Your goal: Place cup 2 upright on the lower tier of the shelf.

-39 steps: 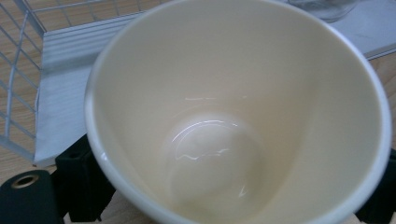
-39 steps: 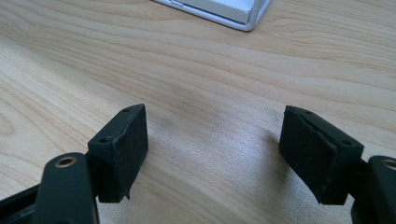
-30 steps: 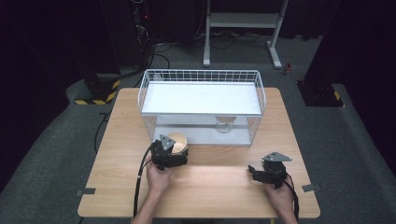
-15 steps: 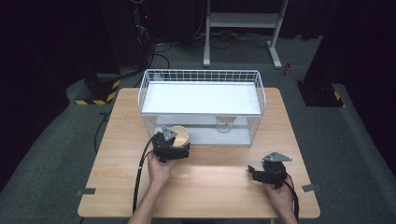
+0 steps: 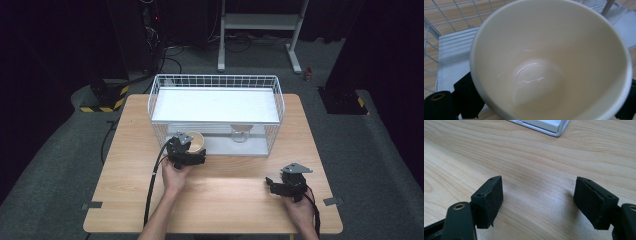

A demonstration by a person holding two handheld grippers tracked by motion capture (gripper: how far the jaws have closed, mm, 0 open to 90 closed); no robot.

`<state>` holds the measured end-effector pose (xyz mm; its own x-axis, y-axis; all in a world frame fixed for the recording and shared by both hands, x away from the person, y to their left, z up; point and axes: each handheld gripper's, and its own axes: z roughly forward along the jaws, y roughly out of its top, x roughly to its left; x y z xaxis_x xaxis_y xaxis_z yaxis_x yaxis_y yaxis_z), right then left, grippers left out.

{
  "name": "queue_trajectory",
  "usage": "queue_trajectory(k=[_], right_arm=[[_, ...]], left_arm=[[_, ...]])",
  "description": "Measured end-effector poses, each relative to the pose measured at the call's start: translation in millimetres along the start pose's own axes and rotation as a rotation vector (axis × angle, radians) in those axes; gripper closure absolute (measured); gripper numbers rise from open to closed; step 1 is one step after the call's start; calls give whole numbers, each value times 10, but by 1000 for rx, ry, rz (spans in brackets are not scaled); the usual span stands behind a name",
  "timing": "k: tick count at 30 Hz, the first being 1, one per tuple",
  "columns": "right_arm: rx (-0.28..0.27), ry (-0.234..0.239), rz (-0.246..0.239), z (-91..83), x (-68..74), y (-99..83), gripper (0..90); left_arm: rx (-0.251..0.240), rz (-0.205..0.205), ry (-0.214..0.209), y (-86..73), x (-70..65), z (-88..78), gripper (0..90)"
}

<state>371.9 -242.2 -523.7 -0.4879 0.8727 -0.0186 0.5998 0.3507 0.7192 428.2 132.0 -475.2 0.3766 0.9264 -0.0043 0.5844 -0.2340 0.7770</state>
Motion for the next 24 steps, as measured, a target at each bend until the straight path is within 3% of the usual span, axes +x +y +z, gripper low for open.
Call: queue_trajectory(k=[24], right_arm=[[0, -4, 2, -7, -5, -10, 229]], left_arm=[[25, 2, 20, 117, 46, 193, 91]])
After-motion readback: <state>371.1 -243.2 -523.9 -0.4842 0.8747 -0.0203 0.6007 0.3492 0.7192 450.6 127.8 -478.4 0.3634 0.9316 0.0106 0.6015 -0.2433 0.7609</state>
